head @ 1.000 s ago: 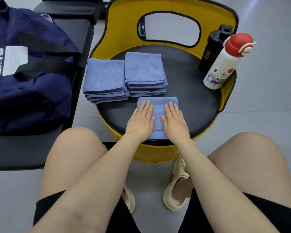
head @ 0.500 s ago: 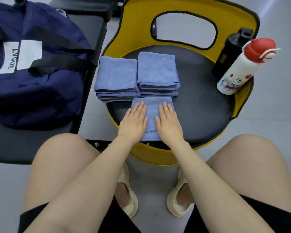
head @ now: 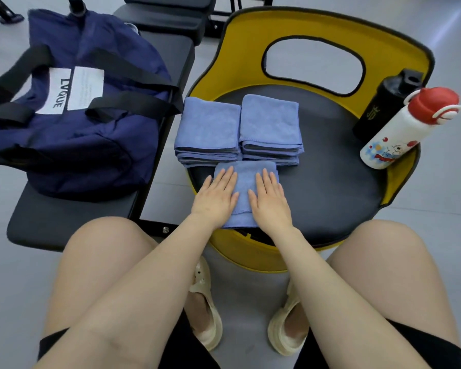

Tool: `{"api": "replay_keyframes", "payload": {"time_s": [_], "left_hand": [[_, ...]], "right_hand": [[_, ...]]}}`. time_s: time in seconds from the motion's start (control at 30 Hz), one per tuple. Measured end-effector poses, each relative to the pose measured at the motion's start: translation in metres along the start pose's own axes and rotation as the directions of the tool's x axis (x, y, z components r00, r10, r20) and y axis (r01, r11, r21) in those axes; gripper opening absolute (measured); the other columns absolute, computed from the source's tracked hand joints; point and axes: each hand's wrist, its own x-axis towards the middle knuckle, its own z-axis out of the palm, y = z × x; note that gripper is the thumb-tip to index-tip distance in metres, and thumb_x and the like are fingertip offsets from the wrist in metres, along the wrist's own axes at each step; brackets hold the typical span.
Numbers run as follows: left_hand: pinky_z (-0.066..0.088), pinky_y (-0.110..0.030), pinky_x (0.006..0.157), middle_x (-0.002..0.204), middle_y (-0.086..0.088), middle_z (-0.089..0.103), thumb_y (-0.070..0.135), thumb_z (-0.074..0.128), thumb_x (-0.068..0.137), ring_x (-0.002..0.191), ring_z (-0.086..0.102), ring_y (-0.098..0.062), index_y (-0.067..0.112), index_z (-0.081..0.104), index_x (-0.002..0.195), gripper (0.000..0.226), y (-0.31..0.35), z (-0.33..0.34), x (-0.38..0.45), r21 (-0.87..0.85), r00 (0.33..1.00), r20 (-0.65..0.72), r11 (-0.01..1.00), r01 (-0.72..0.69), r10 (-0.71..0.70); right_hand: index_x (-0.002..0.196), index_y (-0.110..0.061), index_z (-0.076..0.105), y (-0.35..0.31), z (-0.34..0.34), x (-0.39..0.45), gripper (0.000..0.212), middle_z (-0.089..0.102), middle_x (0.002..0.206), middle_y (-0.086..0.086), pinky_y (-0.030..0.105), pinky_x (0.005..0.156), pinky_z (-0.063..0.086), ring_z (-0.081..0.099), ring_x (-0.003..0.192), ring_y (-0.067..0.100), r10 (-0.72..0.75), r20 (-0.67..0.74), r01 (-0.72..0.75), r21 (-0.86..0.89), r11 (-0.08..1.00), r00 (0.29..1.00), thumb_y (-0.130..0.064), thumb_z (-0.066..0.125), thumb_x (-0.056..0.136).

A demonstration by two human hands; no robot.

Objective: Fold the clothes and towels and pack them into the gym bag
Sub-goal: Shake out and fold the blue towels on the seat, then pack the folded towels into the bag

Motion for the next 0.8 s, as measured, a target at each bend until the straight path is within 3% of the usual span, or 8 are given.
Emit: {"api": "replay_keyframes", "payload": {"time_s": [0.2,0.8], "left_hand": [[-0.001,-0.035,0.118,0.160,-0.005,-0.007,0.044,0.018,0.103,0.147,-0.006,-0.018,0.015,-0.004,0.152,0.061,-0.013,-0.032,-0.012,0.103,0.999,-0.045,0.995,0.013,-0.008],[0.003,-0.036,0.118,0.160,-0.005,0.003,0.038,0.018,0.104,0.147,0.001,-0.019,0.015,0.003,0.152,0.056,-0.048,-0.172,-0.092,0.040,0.937,-0.258,0.966,0.255,-0.236]], "right_hand": [[0.153,-0.011,0.006,-0.006,-0.027,-0.012,0.058,0.000,0.161,0.004,0.032,0.118,-0.003,-0.005,0.148,0.018,-0.031,-0.005,0.031,0.040,0.999,1.000,-0.037,0.023,0.104],[0.154,-0.017,0.007,-0.074,-0.170,-0.038,0.058,0.003,0.161,0.001,0.033,0.119,0.002,-0.002,0.148,0.016,-0.318,-0.122,0.322,0.019,0.946,0.940,-0.040,0.026,0.104]]}}
